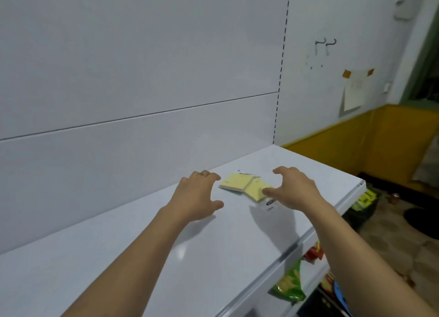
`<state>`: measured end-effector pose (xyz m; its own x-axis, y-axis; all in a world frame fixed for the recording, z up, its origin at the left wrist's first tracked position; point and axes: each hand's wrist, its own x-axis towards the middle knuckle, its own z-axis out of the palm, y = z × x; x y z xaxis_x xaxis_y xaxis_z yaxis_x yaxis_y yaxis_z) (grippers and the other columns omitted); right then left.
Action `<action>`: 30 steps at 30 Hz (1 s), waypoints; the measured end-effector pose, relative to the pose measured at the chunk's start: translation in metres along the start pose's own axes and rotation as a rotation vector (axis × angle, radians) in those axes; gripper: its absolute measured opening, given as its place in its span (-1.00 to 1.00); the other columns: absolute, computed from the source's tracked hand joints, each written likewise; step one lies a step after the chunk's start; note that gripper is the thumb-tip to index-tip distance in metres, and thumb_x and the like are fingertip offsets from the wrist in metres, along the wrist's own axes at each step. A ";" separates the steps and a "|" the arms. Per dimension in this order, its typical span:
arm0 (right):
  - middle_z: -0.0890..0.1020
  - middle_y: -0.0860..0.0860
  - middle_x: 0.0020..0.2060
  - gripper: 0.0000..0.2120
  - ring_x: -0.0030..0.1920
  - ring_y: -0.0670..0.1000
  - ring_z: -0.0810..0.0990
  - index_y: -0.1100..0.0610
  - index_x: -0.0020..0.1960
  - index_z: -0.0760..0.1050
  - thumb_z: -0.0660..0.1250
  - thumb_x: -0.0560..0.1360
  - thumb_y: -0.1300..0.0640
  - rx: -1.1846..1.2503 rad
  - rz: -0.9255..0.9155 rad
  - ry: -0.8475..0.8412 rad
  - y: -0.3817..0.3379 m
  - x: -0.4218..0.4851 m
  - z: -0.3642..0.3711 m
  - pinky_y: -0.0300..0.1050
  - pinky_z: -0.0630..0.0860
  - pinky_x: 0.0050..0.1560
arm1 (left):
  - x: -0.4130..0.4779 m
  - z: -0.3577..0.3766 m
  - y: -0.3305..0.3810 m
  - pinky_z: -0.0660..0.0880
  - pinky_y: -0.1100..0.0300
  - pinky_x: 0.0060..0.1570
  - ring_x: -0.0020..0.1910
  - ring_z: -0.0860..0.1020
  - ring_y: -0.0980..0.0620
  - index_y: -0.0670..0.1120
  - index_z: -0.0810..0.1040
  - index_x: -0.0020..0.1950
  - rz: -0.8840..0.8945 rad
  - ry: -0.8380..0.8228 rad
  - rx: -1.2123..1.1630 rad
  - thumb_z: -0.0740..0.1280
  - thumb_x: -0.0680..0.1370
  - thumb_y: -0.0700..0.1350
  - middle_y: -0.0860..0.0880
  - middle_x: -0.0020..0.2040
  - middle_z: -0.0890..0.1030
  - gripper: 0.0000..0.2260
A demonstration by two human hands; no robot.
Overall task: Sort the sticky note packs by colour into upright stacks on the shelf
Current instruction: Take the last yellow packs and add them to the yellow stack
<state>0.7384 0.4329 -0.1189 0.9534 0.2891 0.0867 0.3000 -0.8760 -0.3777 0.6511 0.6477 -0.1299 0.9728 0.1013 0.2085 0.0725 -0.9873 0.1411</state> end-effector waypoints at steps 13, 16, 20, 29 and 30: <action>0.49 0.05 0.26 -0.27 0.30 0.14 0.38 0.06 0.34 0.36 0.25 0.37 -0.41 0.030 0.033 -0.022 0.032 0.035 0.042 0.03 0.31 0.21 | 0.064 0.055 0.025 0.40 0.00 0.24 0.30 0.40 -0.01 0.19 0.31 0.42 -0.192 -0.106 -0.229 0.25 0.51 0.22 -0.02 0.32 0.43 -0.52; 0.48 0.05 0.24 -0.18 0.29 0.14 0.34 0.08 0.28 0.38 0.19 0.29 -0.52 -0.015 0.042 -0.009 0.028 0.038 0.049 0.05 0.29 0.20 | 0.069 0.064 0.031 0.39 0.02 0.20 0.25 0.43 -0.01 0.18 0.40 0.33 -0.271 -0.073 -0.207 0.18 0.49 0.32 0.01 0.26 0.47 -0.53; 0.45 0.04 0.17 -0.14 0.25 0.13 0.31 0.06 0.20 0.43 0.18 0.19 -0.57 -0.098 0.009 -0.014 0.023 0.040 0.057 0.04 0.25 0.16 | 0.072 0.071 0.040 0.33 0.02 0.09 0.17 0.46 -0.05 0.11 0.43 0.16 -0.385 0.007 -0.148 0.19 0.47 0.32 0.03 0.13 0.55 -0.60; 0.33 0.09 0.30 -0.27 0.37 0.15 0.22 -0.17 0.42 0.29 0.41 0.30 -0.23 -0.170 -0.170 -0.356 0.033 0.064 0.026 0.01 0.26 0.29 | 0.050 0.069 0.030 0.41 0.08 0.16 0.21 0.39 0.00 0.05 0.28 0.40 -0.447 0.123 -0.512 0.46 0.28 0.13 0.02 0.19 0.43 -0.26; 0.31 0.08 0.33 -0.24 0.39 0.15 0.20 -0.23 0.45 0.23 0.43 0.31 -0.20 -0.207 -0.185 -0.413 0.035 0.067 0.019 0.02 0.26 0.32 | 0.045 0.069 0.029 0.42 0.10 0.15 0.20 0.40 0.02 0.05 0.24 0.43 -0.444 0.148 -0.551 0.48 0.27 0.12 0.04 0.19 0.42 -0.21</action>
<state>0.8125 0.4291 -0.1439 0.8029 0.5396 -0.2536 0.5035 -0.8414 -0.1962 0.7116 0.6156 -0.1833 0.8343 0.5328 0.1417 0.2944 -0.6478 0.7026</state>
